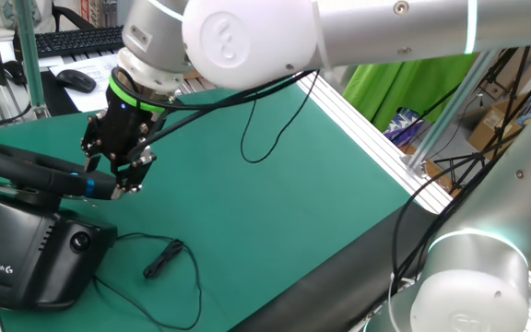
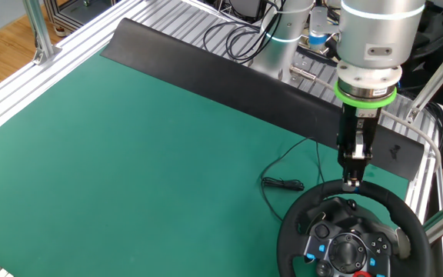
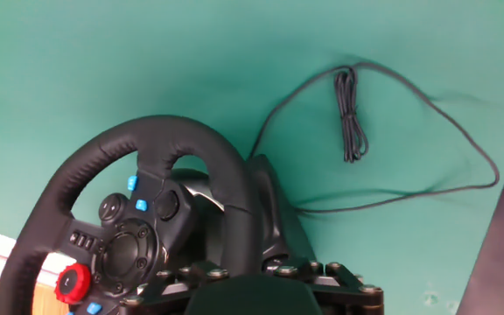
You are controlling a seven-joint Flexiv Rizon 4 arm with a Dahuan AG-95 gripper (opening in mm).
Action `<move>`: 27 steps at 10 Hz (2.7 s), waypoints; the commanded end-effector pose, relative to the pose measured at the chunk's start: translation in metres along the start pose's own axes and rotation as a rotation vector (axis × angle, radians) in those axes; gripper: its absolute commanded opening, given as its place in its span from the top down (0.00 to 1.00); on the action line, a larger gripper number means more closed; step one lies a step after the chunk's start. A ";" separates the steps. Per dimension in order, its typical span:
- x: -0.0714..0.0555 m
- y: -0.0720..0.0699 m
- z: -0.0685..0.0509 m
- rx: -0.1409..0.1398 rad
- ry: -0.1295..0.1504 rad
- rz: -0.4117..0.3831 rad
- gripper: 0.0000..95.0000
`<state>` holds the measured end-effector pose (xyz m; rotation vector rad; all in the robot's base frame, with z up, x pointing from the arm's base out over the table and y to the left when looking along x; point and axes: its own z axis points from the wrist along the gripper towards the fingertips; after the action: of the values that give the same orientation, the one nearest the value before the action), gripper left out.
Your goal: Rotate the steering wheel 90 degrees counterclockwise
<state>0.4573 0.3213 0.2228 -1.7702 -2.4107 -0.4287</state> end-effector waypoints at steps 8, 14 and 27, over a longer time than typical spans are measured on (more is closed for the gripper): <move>0.001 0.006 0.020 -0.035 -0.005 0.073 1.00; -0.007 0.008 0.031 -0.053 -0.026 0.017 1.00; -0.009 0.010 0.046 -0.085 -0.116 -0.018 1.00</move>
<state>0.4730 0.3292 0.1784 -1.8578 -2.5177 -0.4477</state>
